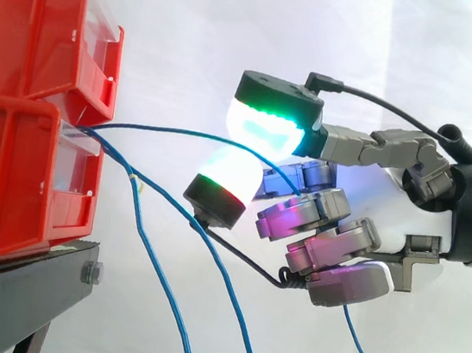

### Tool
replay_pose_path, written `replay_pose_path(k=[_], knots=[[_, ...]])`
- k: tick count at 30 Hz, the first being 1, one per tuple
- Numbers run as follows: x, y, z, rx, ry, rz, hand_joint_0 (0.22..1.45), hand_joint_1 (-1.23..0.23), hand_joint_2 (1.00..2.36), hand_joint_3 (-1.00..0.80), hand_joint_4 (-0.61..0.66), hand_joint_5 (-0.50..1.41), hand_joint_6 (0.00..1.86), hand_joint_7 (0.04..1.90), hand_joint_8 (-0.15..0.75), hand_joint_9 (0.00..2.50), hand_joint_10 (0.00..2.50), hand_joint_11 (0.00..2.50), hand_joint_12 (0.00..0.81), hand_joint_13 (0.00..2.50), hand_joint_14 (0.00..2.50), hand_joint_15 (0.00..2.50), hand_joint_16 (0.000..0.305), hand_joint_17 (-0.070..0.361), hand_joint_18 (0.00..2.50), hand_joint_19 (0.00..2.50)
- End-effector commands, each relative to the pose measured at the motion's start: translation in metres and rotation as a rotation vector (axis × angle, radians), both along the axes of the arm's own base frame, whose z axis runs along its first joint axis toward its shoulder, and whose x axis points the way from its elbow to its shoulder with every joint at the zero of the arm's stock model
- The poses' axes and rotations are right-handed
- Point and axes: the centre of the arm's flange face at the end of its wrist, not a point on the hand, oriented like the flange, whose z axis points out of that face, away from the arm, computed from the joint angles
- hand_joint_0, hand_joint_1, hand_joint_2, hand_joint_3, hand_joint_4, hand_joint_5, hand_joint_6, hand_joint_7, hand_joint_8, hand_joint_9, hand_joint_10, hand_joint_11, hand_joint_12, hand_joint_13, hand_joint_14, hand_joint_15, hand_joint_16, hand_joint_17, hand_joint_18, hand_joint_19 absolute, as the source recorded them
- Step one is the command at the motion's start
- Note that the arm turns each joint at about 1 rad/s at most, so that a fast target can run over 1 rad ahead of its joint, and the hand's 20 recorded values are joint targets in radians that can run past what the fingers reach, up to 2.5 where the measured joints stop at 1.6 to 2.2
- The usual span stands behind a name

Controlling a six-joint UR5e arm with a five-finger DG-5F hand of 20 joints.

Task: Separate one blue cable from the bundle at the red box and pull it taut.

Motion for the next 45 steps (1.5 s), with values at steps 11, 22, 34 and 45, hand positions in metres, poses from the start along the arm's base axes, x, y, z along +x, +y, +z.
replay_pose_path(k=[11,22,34,45], knots=[[0.000,-0.001,0.000,0.067,-0.008,-0.004,0.63,-0.87,1.04,0.06,-0.23,-0.12,0.91,1.27,0.149,0.56,2.50,2.50,0.548,1.45,2.50,1.62,0.062,0.140,1.75,1.03],[0.000,0.003,-0.001,0.119,-0.013,0.001,0.64,-0.89,1.02,0.25,-0.29,-0.06,0.90,1.36,0.090,0.76,2.50,2.50,0.500,1.55,2.50,1.55,0.069,0.155,1.91,0.88],[-0.001,0.007,-0.003,0.150,-0.012,0.003,0.64,-0.88,1.01,0.26,-0.29,-0.05,0.89,1.39,0.111,0.77,2.50,2.50,0.502,1.54,2.50,1.57,0.071,0.161,1.92,0.84],[-0.008,0.009,-0.023,0.192,-0.001,0.005,0.62,-0.88,1.07,0.28,-0.31,-0.04,0.88,1.41,0.113,0.79,2.50,2.50,0.494,1.53,2.50,1.57,0.070,0.159,1.90,0.83]])
